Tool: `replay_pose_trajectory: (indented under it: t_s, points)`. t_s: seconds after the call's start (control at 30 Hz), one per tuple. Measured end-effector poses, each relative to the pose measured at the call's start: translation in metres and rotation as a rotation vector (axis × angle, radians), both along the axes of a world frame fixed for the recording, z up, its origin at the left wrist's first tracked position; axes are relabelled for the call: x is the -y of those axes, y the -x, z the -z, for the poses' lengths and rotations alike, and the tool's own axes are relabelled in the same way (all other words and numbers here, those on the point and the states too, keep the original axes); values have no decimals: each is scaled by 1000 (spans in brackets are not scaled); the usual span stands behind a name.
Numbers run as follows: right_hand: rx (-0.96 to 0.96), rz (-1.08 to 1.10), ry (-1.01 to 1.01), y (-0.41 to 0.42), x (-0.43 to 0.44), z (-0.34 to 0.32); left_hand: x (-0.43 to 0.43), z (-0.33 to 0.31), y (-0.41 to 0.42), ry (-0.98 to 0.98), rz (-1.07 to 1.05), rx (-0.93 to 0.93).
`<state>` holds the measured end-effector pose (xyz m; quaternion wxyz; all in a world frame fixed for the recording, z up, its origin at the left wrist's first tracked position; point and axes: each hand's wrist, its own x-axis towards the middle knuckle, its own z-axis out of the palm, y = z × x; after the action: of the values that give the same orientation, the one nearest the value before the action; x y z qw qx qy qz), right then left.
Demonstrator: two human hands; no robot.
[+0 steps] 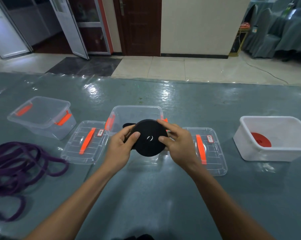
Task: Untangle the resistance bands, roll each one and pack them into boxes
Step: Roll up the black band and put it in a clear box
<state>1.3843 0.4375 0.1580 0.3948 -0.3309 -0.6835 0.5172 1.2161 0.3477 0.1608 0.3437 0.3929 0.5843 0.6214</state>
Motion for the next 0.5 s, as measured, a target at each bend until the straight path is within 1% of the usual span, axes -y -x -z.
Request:
replay_pose_trajectory:
  t_s: [0.1, 0.17, 0.23, 0.3, 0.4, 0.5]
  points:
    - [-93, -71, 190, 1, 3, 1, -1, 3, 5, 17, -4, -15]
    - [-90, -126, 195, -1, 4, 0, -1, 2, 14, 73, 8, 16]
    - [-48, -136, 135, -2, 2, -3, -1, 1, 22, 131, 32, 59]
    - [-71, -146, 180, 2, 0, -4, -2, 3, 28, 154, 27, 111]
    - [-178, -125, 340, 18, -4, -1, -9, 3, 27, 140, -64, 228]
    - [-235, -55, 426, 40, -5, 5, -16, 10, 27, 96, -196, 243]
